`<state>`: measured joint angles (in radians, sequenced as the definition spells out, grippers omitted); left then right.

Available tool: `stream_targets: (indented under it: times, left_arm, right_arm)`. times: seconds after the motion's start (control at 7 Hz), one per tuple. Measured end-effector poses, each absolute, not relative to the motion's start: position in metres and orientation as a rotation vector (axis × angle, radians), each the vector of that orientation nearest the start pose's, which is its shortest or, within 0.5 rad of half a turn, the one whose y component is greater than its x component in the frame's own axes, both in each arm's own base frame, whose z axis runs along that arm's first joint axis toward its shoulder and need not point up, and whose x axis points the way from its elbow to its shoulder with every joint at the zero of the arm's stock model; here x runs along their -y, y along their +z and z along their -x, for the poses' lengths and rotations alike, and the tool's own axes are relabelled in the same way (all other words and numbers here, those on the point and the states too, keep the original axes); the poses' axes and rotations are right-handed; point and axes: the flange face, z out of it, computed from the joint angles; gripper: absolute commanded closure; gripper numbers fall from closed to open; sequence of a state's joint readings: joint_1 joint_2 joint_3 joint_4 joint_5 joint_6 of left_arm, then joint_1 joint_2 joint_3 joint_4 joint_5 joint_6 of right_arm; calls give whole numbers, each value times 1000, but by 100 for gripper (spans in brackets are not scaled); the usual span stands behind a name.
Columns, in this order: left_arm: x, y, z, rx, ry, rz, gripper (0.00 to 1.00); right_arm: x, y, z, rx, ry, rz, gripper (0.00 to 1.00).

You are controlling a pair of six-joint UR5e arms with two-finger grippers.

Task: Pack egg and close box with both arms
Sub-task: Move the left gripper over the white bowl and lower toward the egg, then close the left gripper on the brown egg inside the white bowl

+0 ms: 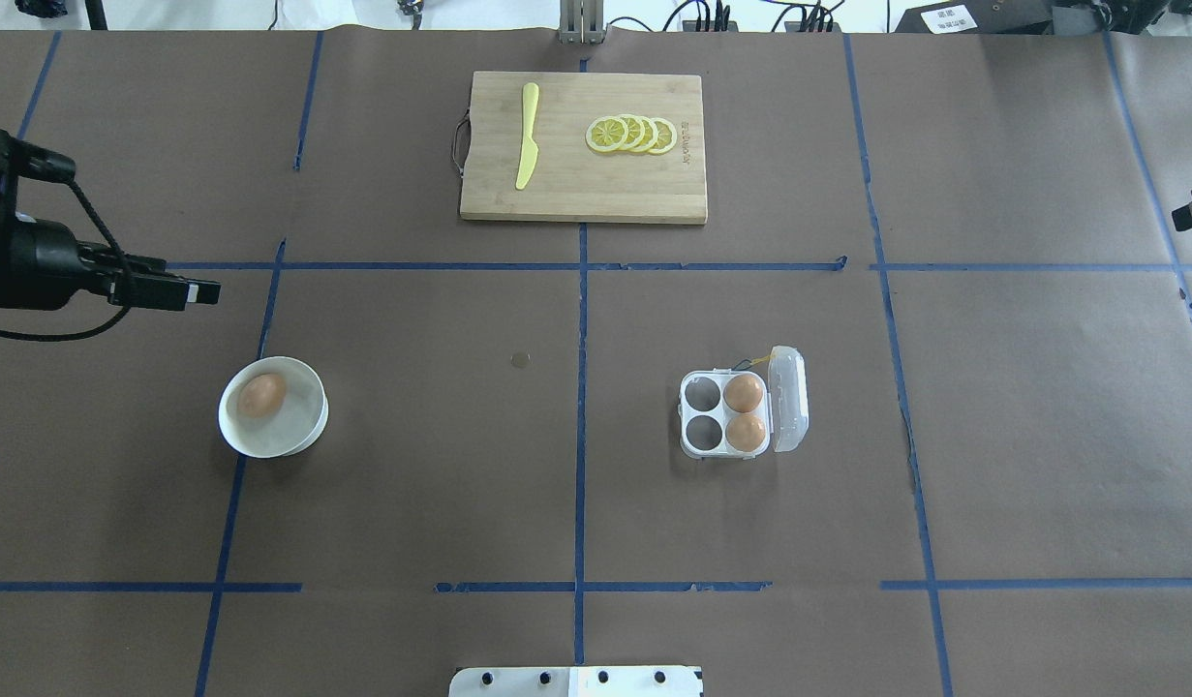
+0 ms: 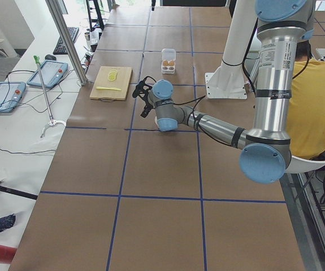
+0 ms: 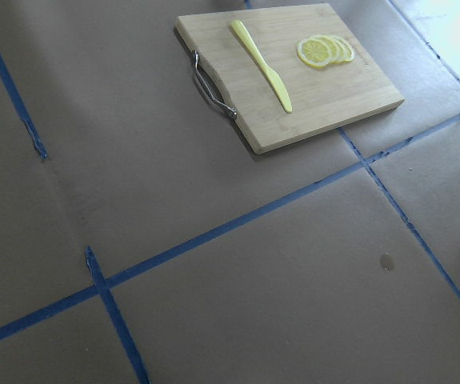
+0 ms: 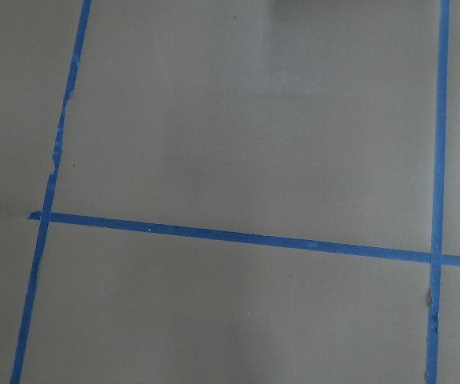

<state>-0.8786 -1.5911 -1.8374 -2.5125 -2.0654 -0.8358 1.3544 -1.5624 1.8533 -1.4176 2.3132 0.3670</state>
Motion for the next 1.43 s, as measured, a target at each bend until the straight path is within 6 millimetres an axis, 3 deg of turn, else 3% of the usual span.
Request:
stream_targets:
  times: [0.43,0.57,0.86,1.43]
  left_arm:
    - [414,409,-315,-990,162,-531,26]
    - [403,403,-327,-979,183,-524,33]
    - [383,406,-349,-970,235,-492,33]
    - [375,425,-365,-939,263,-449,33]
  right_arm:
    - [503,501,43,819,-22,-193,0]
    - [502,501,43,819,-22,-192,0]
    - [502,502,43,818,-22,-192,0]
    - [503,503,43,817,-21,-190,0]
